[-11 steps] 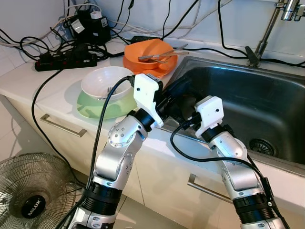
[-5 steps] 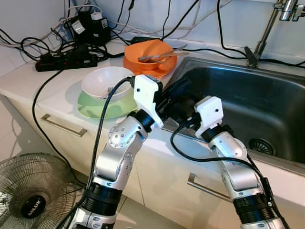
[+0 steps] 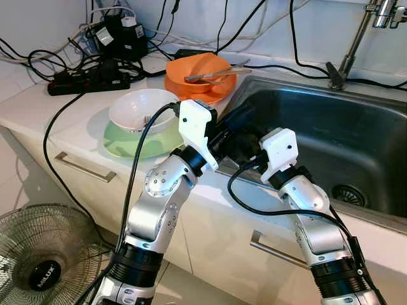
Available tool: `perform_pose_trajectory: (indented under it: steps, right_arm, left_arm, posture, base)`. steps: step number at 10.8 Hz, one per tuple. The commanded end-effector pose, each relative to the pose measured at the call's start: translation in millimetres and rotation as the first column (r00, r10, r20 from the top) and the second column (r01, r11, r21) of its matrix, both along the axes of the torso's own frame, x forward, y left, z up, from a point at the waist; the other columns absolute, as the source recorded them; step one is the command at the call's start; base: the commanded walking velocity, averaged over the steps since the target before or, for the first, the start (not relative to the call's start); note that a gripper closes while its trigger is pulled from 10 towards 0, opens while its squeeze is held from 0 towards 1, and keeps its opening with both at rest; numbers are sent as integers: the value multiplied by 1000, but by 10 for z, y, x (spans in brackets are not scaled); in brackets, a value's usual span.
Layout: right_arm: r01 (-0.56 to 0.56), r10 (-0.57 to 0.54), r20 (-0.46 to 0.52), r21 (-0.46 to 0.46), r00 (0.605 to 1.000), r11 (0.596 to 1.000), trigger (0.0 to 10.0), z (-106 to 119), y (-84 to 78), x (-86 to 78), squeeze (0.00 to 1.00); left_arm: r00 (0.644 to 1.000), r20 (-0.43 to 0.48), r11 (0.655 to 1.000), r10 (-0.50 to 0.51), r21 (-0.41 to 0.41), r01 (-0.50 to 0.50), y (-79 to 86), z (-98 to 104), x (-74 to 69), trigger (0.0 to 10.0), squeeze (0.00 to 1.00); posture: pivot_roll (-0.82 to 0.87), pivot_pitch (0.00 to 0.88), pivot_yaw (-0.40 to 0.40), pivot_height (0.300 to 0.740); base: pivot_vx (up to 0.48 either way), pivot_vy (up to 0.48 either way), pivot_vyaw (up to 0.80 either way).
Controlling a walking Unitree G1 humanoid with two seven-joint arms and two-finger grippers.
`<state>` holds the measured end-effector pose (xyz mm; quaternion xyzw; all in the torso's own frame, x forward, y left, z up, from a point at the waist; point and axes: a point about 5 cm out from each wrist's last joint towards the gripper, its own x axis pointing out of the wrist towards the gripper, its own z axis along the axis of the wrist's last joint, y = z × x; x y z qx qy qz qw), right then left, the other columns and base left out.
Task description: Kitchen organization
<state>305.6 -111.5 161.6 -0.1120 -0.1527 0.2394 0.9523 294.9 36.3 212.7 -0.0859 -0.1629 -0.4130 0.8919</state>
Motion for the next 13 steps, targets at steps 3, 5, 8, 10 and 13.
perform_pose_trajectory:
  steps: [3,5,8,10,13]
  right_arm:
    - [-19,18,44,17,999,1000,0,115,71,-1,0]
    - [-15,14,40,15,999,1000,0,104,66,1,0]
    - [-6,6,38,11,999,1000,0,96,59,10,0]
    - [6,-6,38,12,999,1000,0,99,43,22,0]
    - [30,-30,34,9,999,1000,0,90,19,51,0]
  left_arm:
    - [995,-58,994,-86,63,90,-130,-153,-58,10000,0]
    - [995,-60,994,-80,72,85,-127,-169,-59,10000,0]
    - [997,-61,995,-49,86,54,-106,-187,-26,10000,1000]
    - [996,-66,995,-64,65,69,-97,-162,-37,10000,1000]
    - [996,-69,998,-60,9,61,-48,-105,-33,10000,1000]
  posture:
    - [35,0,93,740]
    - [38,0,92,740]
    - [38,0,91,740]
    - [40,0,89,740]
    - [45,0,86,740]
  base:
    - [0,0,0]
    - [0,0,0]
    - [0,0,0]
    - [0,0,0]
    - [0,0,0]
